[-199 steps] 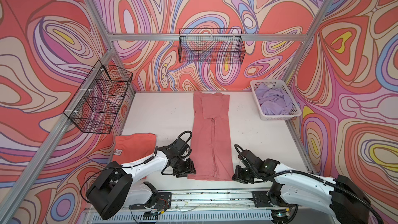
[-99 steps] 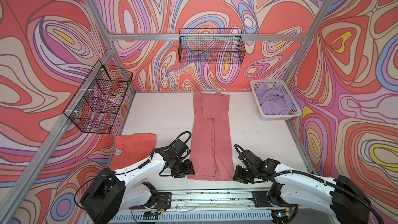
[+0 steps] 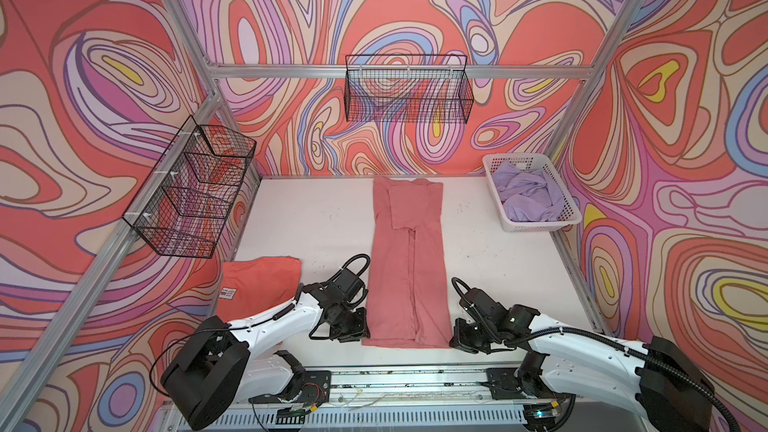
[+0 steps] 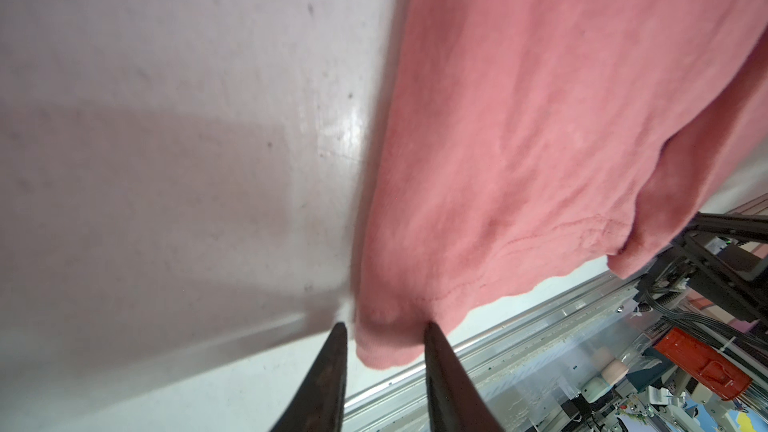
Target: Fold and stack the t-shirts
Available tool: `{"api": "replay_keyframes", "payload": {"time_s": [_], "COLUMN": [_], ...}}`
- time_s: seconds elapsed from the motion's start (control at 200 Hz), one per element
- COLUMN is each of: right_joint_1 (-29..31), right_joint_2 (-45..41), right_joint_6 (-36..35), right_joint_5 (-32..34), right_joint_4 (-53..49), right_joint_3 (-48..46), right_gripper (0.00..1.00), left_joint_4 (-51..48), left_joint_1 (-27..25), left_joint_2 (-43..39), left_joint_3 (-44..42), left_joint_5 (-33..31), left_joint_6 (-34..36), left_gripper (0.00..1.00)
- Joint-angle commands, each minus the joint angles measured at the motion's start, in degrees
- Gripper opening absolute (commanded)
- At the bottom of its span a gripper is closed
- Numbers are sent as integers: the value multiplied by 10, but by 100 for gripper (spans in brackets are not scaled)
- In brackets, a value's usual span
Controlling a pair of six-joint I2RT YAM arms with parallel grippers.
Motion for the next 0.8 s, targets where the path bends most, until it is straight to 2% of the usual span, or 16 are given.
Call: {"api": "replay_keyframes", "payload": {"time_s": [0.0, 0.28, 0.375, 0.541, 0.796], "right_joint_1": [3, 4, 4, 3, 3], "right_joint_2": [5, 5, 3, -5, -27], "right_joint_6": [5, 8, 9, 11, 8], "right_joint_5": [16, 18, 19, 20, 42], "right_joint_4": [-6, -6, -9, -15, -73], "right_joint_3": [10, 11, 12, 12, 73], "right_gripper": [0, 0, 0, 0, 0], "left_joint_4": [-2, -1, -2, -9, -75], "left_joint_1": [-6, -18, -19, -19, -19], "left_joint_2": [5, 31, 32, 25, -1], "left_joint_3": [-8, -6, -6, -1, 71], "left_joint_5": [-13, -14, -20, -21, -26], "left_joint_6": [2, 8, 7, 1, -2], "left_gripper": [30, 29, 22, 0, 0]}}
